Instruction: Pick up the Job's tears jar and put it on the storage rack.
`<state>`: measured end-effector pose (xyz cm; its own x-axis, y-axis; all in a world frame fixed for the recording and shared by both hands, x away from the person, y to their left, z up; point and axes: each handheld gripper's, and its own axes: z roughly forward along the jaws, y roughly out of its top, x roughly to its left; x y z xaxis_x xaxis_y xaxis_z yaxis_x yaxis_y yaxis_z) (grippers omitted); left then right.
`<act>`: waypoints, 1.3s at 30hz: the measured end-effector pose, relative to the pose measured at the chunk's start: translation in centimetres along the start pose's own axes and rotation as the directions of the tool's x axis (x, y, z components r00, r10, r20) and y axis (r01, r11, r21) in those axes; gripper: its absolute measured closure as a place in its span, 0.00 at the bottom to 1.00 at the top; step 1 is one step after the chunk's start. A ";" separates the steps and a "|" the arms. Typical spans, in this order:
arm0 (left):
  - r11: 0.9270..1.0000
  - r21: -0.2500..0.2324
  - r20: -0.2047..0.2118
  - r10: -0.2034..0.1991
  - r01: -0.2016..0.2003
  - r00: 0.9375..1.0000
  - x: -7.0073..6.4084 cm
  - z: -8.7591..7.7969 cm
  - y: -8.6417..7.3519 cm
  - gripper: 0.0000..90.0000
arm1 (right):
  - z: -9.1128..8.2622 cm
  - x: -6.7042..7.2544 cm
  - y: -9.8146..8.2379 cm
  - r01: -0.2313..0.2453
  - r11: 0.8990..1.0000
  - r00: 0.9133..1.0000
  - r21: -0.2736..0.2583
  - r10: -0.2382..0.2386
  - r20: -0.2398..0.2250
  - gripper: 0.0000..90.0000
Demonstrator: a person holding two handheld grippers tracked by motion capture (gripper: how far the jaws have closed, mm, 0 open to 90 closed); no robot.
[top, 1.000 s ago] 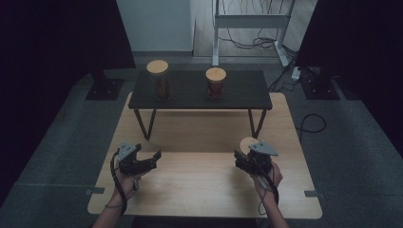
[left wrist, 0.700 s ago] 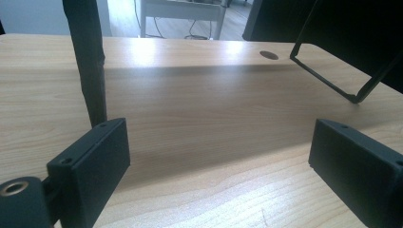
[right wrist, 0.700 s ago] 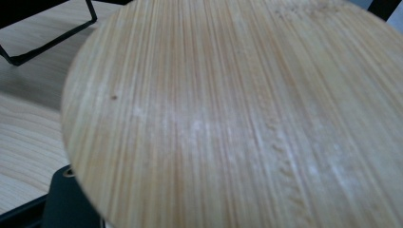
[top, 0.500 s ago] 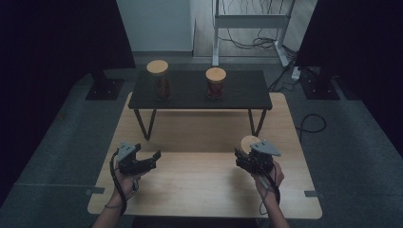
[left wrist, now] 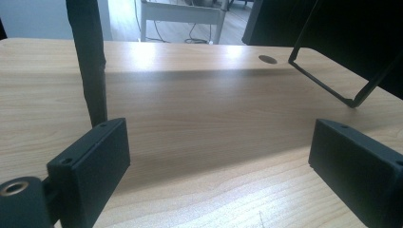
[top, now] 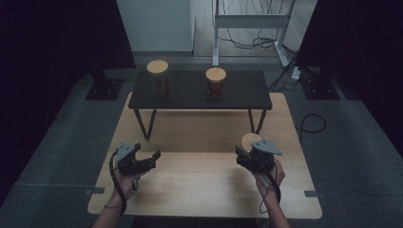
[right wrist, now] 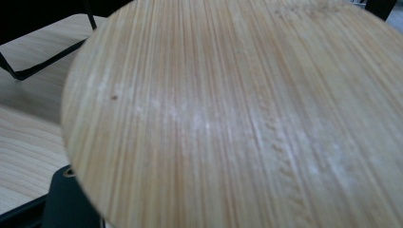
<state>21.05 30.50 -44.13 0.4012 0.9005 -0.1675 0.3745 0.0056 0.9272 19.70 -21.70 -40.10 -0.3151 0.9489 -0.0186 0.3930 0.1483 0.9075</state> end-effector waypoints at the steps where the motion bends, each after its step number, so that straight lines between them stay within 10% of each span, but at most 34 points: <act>1: 1.000 0.000 0.001 0.000 0.000 1.000 0.0 0.0 0.0 0.07 | 0.0 0.0 0.0 0.001 1.000 1.000 0.000 -0.001 0.000 0.28; 39: 1.000 -0.009 0.006 -0.003 0.003 1.000 0.0 -0.2 0.1 0.07 | -0.5 0.1 3.0 0.026 0.999 0.999 -0.042 -0.025 0.034 0.28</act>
<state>20.95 30.59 -43.96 0.4047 0.8981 -0.1724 0.3681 0.0126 0.9297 20.40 -21.32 -37.17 -0.2951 0.9539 -0.0554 0.3481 0.1613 0.9235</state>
